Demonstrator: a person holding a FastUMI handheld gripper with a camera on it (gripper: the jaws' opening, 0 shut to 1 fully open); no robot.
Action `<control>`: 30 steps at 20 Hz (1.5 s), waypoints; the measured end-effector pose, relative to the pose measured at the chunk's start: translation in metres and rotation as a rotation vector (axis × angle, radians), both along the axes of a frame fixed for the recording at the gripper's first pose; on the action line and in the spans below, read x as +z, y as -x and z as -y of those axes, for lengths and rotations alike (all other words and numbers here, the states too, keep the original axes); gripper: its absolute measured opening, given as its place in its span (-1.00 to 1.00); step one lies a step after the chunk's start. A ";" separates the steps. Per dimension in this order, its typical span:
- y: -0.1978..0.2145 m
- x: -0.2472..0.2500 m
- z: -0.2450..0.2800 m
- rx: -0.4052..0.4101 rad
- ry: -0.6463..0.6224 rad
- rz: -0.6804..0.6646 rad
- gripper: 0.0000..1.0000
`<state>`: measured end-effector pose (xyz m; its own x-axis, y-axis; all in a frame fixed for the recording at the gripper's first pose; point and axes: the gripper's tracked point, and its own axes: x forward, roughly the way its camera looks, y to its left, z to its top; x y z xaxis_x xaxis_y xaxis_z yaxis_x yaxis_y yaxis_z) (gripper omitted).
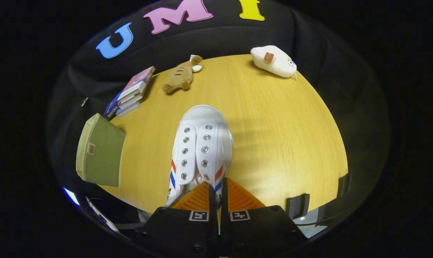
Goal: Open the storage box then place both shoes into the box .Put the left shoe in first, then the right shoe, with the right side of both shoes facing outward in a uniform manner.
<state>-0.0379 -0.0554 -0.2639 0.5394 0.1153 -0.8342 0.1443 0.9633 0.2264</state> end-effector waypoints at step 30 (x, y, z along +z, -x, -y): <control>-0.082 0.060 -0.412 0.189 -0.140 0.001 -0.67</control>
